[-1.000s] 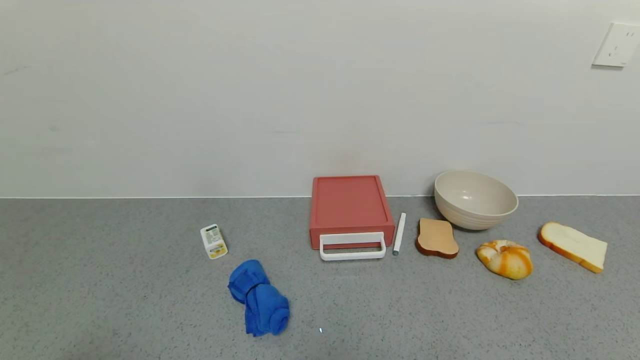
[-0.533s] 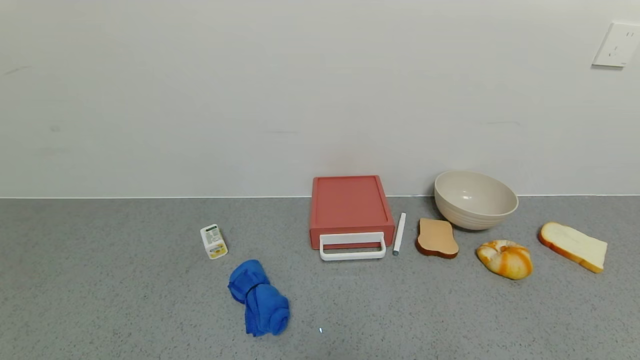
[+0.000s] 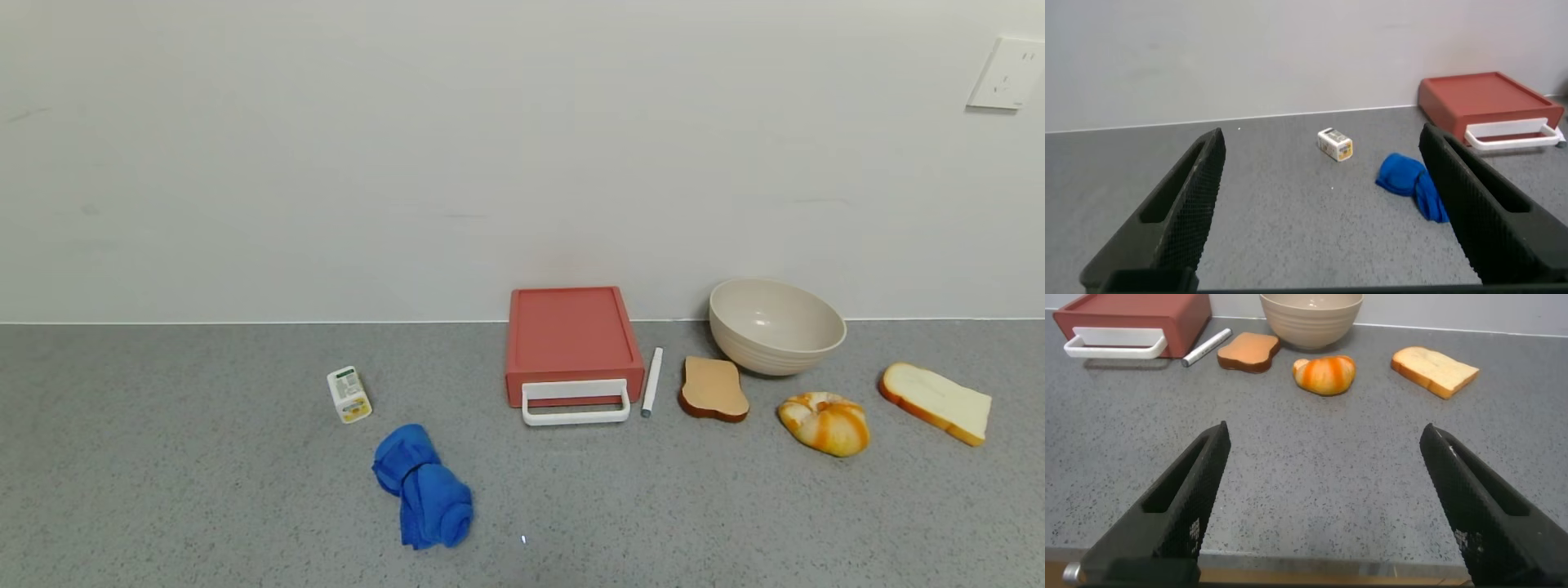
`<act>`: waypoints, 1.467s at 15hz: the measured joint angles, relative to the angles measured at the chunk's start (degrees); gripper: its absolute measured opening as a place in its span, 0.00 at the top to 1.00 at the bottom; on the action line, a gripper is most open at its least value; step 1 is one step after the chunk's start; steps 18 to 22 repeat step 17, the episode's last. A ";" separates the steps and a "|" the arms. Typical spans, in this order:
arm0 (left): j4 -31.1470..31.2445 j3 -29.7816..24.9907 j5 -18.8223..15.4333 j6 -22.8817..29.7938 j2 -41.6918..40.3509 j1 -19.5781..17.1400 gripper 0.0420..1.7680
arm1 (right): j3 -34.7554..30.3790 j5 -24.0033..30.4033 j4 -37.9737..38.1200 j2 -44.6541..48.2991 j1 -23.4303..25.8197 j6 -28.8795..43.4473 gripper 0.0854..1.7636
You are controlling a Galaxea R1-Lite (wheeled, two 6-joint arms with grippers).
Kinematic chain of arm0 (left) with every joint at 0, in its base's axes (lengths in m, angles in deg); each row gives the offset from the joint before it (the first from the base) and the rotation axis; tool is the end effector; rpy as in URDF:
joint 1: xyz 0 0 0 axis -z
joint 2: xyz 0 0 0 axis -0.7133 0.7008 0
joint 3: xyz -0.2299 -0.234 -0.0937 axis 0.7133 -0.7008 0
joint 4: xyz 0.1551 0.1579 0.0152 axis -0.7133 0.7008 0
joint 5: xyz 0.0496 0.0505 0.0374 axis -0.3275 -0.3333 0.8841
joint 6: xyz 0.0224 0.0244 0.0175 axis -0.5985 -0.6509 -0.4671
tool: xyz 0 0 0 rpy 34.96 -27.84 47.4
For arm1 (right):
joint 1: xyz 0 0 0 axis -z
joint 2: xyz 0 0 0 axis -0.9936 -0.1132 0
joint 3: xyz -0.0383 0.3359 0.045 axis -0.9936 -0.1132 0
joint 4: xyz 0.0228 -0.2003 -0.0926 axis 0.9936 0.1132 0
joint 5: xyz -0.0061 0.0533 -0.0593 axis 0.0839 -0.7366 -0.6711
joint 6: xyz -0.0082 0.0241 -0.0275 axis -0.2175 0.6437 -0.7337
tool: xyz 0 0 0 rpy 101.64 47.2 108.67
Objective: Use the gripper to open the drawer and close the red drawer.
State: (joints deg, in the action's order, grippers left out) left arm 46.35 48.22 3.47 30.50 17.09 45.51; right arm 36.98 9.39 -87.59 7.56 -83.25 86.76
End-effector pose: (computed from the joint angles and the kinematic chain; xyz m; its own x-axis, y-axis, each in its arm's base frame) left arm -0.0450 0.0034 0.1599 0.9719 0.0896 0.2178 -0.1074 0.9917 0.0714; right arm -0.0150 0.0007 0.0755 0.9999 0.0158 -0.0004 -0.0158 0.9998 -0.0103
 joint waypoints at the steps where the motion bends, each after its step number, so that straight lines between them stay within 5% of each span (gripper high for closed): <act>1: -3.74 -3.74 -0.20 -0.04 -0.44 0.00 0.03 | 0.00 -0.01 0.00 0.02 0.02 0.02 0.03; 6: -9.14 -15.26 -0.41 -0.02 -1.15 0.00 0.03 | 0.00 0.02 0.00 0.00 0.02 0.00 0.03; 14: -2.72 -16.34 -5.01 0.96 -1.19 0.00 0.03 | 0.00 -0.01 0.00 0.00 0.02 0.00 0.03; 22: -2.83 -16.31 -4.99 1.05 -1.19 0.00 0.03 | 0.00 0.02 0.00 0.00 0.02 0.00 0.03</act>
